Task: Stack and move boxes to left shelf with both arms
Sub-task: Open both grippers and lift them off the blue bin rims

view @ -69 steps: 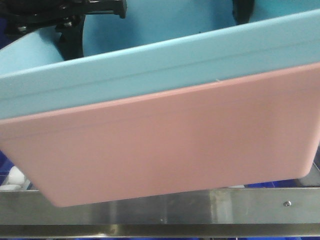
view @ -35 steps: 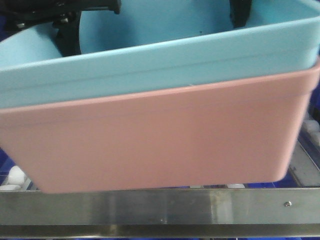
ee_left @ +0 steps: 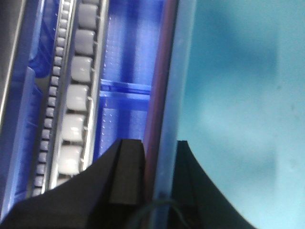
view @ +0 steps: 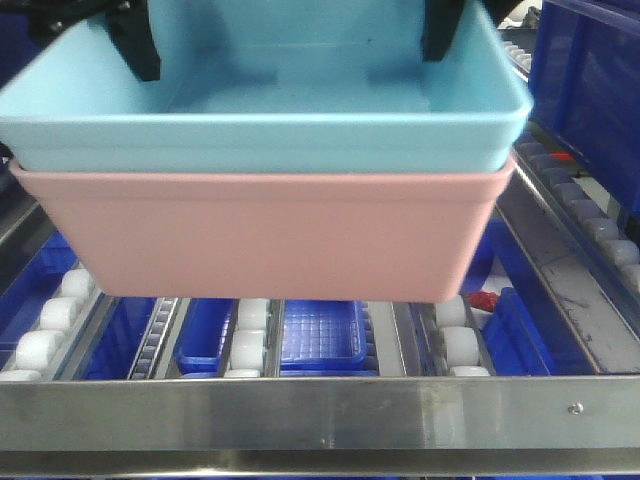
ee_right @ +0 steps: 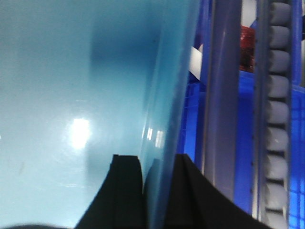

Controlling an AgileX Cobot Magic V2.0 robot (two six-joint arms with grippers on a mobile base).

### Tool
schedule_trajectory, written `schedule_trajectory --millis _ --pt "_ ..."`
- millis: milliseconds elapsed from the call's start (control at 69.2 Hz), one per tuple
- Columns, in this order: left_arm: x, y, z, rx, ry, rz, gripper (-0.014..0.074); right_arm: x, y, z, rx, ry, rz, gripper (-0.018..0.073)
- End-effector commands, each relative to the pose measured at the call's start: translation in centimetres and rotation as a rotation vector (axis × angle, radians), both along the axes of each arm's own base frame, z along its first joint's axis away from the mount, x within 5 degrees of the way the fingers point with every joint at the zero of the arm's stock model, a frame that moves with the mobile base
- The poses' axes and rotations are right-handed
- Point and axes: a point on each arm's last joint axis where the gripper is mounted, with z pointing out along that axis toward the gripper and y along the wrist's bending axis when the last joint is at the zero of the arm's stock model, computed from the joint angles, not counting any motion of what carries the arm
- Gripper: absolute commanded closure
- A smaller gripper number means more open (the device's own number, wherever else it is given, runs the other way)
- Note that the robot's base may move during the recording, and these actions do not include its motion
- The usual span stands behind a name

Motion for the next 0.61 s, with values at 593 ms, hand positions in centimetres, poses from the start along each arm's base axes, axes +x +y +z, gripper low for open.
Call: schedule_trajectory --millis 593 --pt "4.2 -2.2 -4.5 0.095 -0.039 -0.083 0.0606 3.8 2.9 -3.7 -0.044 -0.078 0.13 0.0506"
